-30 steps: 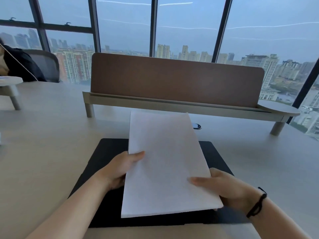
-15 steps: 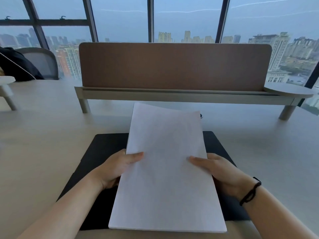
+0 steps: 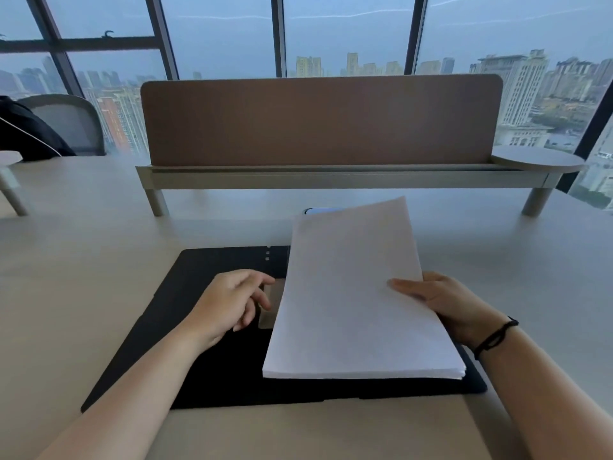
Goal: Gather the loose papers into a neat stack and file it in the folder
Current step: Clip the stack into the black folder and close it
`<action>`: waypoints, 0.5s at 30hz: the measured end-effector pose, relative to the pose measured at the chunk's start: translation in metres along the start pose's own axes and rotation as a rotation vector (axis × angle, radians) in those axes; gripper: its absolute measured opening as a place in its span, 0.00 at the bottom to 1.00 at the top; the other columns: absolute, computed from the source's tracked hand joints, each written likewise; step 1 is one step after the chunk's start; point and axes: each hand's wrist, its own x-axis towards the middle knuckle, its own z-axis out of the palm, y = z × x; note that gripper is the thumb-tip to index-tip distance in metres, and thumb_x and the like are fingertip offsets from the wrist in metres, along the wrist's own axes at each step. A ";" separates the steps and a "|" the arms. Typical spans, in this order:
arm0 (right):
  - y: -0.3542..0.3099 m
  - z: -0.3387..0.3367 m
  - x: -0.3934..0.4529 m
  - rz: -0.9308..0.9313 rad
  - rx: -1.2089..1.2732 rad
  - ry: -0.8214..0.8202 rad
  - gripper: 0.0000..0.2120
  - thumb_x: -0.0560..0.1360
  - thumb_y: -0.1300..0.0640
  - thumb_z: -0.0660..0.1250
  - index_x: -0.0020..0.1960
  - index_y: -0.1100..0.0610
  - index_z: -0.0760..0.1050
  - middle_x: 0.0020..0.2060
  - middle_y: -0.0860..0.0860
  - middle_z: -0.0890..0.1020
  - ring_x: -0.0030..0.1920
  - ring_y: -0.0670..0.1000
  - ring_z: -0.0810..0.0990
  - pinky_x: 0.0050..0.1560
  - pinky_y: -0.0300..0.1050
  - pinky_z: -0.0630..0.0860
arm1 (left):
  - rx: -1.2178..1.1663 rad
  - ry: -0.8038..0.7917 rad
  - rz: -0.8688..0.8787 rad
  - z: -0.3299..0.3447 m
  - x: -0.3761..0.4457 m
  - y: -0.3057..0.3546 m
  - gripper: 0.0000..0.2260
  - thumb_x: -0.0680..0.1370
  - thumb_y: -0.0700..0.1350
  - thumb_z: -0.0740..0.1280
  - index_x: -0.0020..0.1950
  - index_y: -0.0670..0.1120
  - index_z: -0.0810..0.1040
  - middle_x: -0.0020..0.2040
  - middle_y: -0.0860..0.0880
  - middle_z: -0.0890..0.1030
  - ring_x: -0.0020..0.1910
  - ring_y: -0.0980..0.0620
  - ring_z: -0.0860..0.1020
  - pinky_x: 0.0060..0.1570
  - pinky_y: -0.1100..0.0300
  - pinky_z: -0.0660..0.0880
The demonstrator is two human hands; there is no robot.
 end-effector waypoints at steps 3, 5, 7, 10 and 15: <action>0.000 0.000 -0.002 0.043 -0.020 -0.032 0.11 0.79 0.63 0.66 0.56 0.69 0.81 0.48 0.63 0.87 0.40 0.60 0.88 0.37 0.49 0.84 | 0.426 0.031 0.100 0.005 0.006 -0.006 0.06 0.81 0.48 0.66 0.50 0.51 0.83 0.32 0.50 0.83 0.26 0.57 0.76 0.29 0.66 0.71; 0.001 0.000 -0.003 0.058 -0.027 -0.053 0.11 0.79 0.63 0.67 0.57 0.69 0.81 0.50 0.64 0.87 0.42 0.61 0.88 0.38 0.50 0.84 | 0.545 0.068 0.084 0.010 0.011 -0.003 0.07 0.78 0.52 0.68 0.50 0.50 0.83 0.34 0.54 0.81 0.33 0.59 0.79 0.34 0.66 0.71; -0.001 -0.002 -0.005 0.059 -0.018 -0.047 0.11 0.79 0.63 0.67 0.57 0.69 0.80 0.49 0.64 0.87 0.41 0.61 0.88 0.37 0.50 0.84 | 0.629 0.065 0.029 0.018 0.014 0.004 0.10 0.76 0.56 0.66 0.49 0.52 0.80 0.39 0.55 0.81 0.39 0.55 0.80 0.38 0.60 0.75; -0.007 -0.013 -0.010 0.033 0.026 0.012 0.10 0.78 0.64 0.67 0.55 0.70 0.80 0.45 0.64 0.87 0.36 0.60 0.87 0.32 0.49 0.84 | 0.800 0.073 -0.044 0.029 0.016 0.015 0.20 0.72 0.68 0.60 0.49 0.53 0.75 0.44 0.55 0.80 0.45 0.50 0.79 0.44 0.55 0.75; -0.006 -0.022 -0.007 0.031 0.002 0.045 0.11 0.78 0.63 0.68 0.56 0.70 0.80 0.46 0.64 0.87 0.37 0.60 0.87 0.33 0.49 0.83 | 0.963 0.095 -0.016 0.042 0.015 0.018 0.27 0.71 0.72 0.57 0.49 0.49 0.72 0.41 0.54 0.78 0.43 0.47 0.78 0.45 0.54 0.75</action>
